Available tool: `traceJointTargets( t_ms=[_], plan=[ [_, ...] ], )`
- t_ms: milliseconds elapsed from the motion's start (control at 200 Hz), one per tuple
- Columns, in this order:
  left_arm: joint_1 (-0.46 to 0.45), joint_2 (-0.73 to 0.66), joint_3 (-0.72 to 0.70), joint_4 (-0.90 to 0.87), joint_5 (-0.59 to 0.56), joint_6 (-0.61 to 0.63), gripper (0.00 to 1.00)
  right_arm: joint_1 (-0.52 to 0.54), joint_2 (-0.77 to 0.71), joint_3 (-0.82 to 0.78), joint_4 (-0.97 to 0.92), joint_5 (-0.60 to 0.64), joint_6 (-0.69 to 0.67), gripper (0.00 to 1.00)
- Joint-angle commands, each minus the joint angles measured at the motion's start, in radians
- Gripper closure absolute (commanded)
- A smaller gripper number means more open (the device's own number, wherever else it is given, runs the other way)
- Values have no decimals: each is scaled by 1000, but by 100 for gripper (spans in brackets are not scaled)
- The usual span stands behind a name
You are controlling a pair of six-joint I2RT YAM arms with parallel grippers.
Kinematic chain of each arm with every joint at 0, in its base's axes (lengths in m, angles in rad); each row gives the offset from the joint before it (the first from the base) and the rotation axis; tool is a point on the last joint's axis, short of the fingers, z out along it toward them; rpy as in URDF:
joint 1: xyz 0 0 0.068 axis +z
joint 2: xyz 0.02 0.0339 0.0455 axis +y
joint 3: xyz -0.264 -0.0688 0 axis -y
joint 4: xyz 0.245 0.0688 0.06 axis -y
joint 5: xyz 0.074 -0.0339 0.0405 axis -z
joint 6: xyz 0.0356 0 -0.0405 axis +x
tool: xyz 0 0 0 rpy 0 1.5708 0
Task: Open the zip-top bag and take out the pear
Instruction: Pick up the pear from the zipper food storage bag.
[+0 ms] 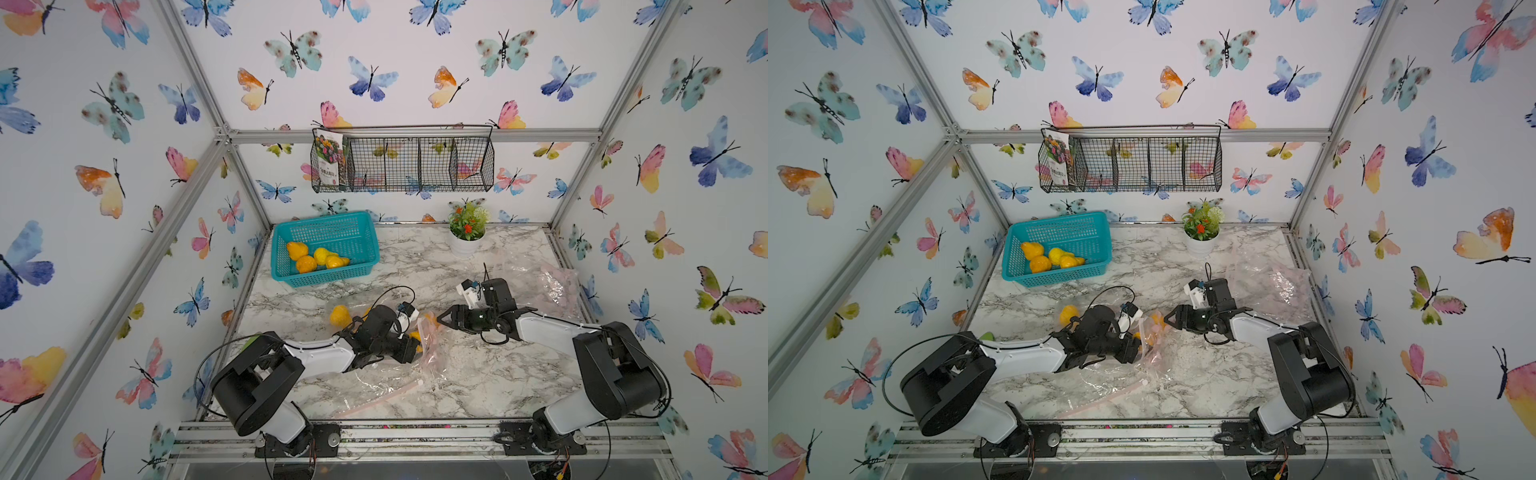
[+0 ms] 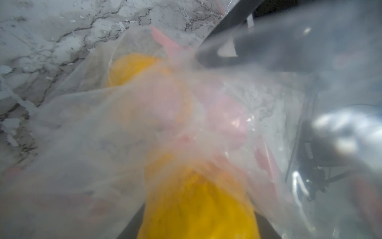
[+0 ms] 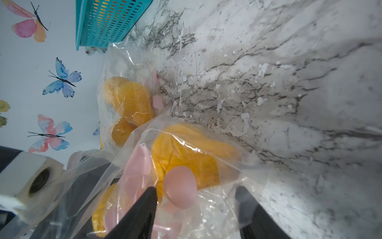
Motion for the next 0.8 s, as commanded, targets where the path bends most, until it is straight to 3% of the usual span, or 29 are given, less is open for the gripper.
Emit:
traceJointTargets(
  t_ms=[0,70,160,240,465,796],
  plan=[
    [0,19,5,75,90,-9,72,-4,44,-11,73,-23,64,39],
    [1,24,6,78,92,-11,71,-7,71,-1,54,30,70,50],
    [1,19,8,65,80,-5,71,-14,79,11,36,91,79,78],
    [2,9,8,45,39,1,70,-26,63,19,19,135,78,97],
    [14,-21,25,-49,-74,9,64,-120,-25,49,-88,260,25,97],
    [37,-81,3,-73,-88,7,60,-257,-120,60,-215,411,-77,97]
  ],
)
